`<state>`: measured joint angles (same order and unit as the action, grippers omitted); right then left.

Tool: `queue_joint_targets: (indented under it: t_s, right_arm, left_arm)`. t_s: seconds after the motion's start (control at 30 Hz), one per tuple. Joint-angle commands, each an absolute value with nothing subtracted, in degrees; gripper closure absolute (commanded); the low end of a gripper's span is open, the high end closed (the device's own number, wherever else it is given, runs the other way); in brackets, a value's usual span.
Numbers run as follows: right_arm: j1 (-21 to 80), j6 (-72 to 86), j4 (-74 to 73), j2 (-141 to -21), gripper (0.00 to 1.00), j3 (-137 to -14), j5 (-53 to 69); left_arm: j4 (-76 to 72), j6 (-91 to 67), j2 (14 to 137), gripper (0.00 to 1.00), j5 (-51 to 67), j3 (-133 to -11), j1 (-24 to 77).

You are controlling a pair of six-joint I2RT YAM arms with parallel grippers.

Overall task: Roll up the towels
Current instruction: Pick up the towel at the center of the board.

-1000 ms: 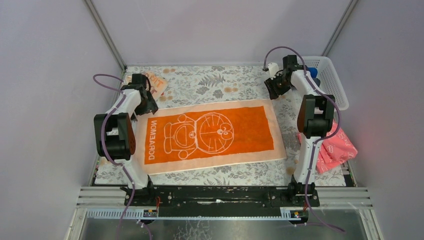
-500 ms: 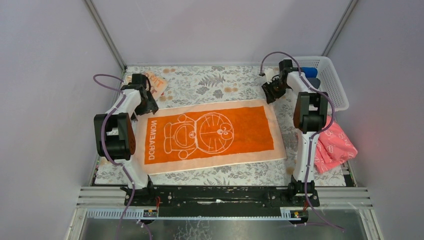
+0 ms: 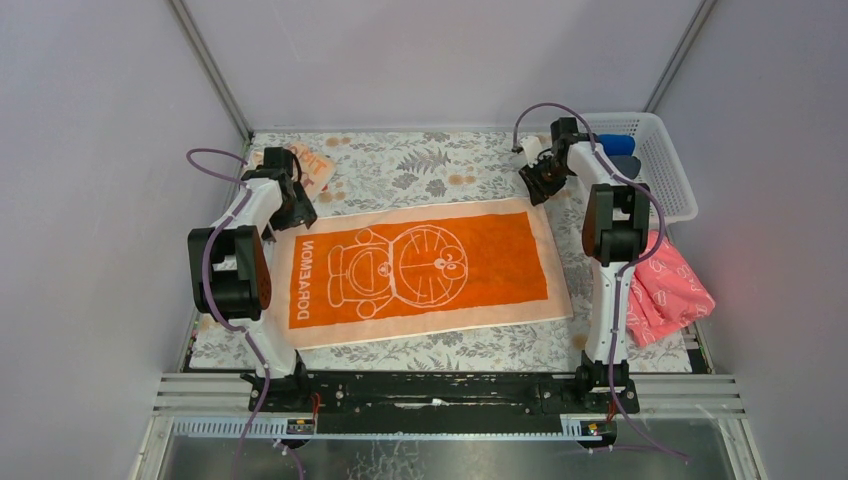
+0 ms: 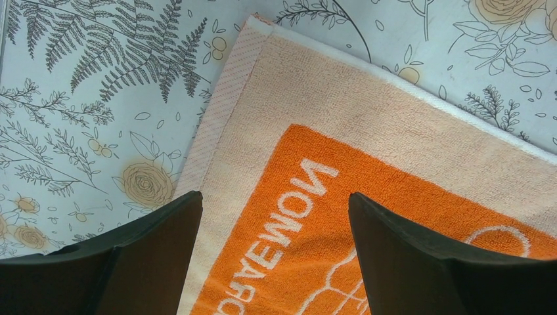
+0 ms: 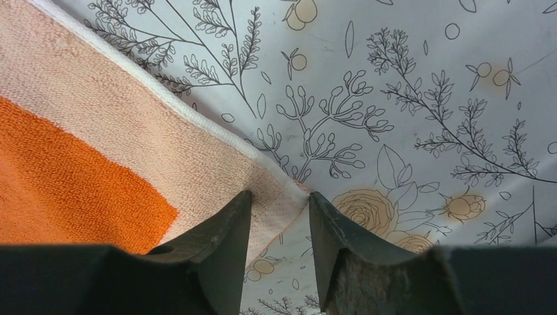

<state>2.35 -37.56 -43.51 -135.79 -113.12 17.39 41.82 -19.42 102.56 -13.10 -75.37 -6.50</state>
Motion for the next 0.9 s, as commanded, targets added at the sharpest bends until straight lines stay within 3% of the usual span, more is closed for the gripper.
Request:
queue_joint_targets:
  t_s: [0.0,0.3,0.37,0.7,0.87]
  right_arm:
    - [3.3,-38.7,-46.9,-138.6,0.58,-114.0,14.5]
    - [3.3,-38.8,-46.1,-138.1,0.81,-113.1,9.2]
    - [3.3,-38.8,-45.3,-137.3,0.99,-112.5,8.0]
    - [3.3,-38.5,-40.8,-133.8,1.0,-110.0,0.1]
    - [3.3,-37.9,-40.1,-133.0,1.0,-109.3,0.9]
  left_arm:
    - [42.0,-19.4,101.5,0.19,-12.8,-75.3,-6.6]
    - [41.5,-20.1,102.6,0.19,-12.4,-75.6,-7.1]
    - [41.5,-20.6,103.2,0.19,-11.7,-76.2,-8.1]
    - [43.3,-22.0,110.5,0.2,-10.4,-84.7,-12.7]
    - [44.2,-19.8,115.8,0.25,-12.0,-90.4,-12.7]
